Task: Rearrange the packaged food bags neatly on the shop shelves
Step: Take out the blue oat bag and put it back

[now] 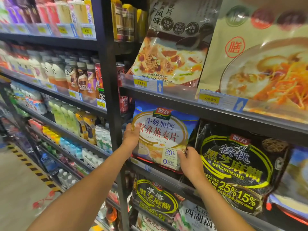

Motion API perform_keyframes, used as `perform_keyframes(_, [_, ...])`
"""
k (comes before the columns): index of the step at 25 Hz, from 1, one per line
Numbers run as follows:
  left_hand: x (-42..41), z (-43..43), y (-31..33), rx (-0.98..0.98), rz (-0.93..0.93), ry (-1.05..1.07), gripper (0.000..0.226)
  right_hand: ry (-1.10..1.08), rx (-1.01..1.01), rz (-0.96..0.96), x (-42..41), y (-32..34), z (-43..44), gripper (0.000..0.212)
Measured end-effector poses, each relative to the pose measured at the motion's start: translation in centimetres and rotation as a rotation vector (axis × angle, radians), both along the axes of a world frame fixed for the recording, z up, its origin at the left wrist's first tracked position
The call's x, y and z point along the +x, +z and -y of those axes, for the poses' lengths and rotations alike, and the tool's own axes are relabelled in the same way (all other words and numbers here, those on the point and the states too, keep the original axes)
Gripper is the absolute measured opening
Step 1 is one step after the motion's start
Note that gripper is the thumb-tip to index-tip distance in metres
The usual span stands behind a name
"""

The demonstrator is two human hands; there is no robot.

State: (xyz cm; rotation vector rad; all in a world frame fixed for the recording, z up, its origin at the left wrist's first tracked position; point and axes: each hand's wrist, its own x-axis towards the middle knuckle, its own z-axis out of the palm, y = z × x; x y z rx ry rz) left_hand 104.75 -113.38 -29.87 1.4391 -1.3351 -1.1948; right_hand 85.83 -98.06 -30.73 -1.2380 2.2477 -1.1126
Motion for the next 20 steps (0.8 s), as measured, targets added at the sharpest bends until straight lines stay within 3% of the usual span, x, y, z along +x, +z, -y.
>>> perform_keyframes(5, [0.2, 0.8, -0.6, 0.018, 0.002, -0.037, 0.083, 0.0, 0.21, 0.025, -1.3, 1.2, 1.6, 0.027])
perform_keyframes(10, [-0.2, -0.6, 1.0, -0.07, -0.109, -0.063, 0.037, 0.013, 0.262, 0.077, -2.4, 0.9, 2.3, 0.032])
perform_keyframes(13, [-0.3, -1.3, 1.9, -0.141, -0.127, -0.11, 0.022, -0.011, 0.282, 0.142, -2.8, 1.1, 2.7, 0.028])
perform_keyframes(17, [-0.2, -2.1, 2.9, -0.207, -0.013, -0.118, 0.036, -0.059, 0.258, 0.28, -3.3, 1.2, 3.0, 0.019])
perform_keyframes(20, [-0.6, -3.6, 4.3, -0.256, 0.079, -0.115, 0.054, -0.069, 0.175, 0.336, -3.5, 1.1, 3.1, 0.028])
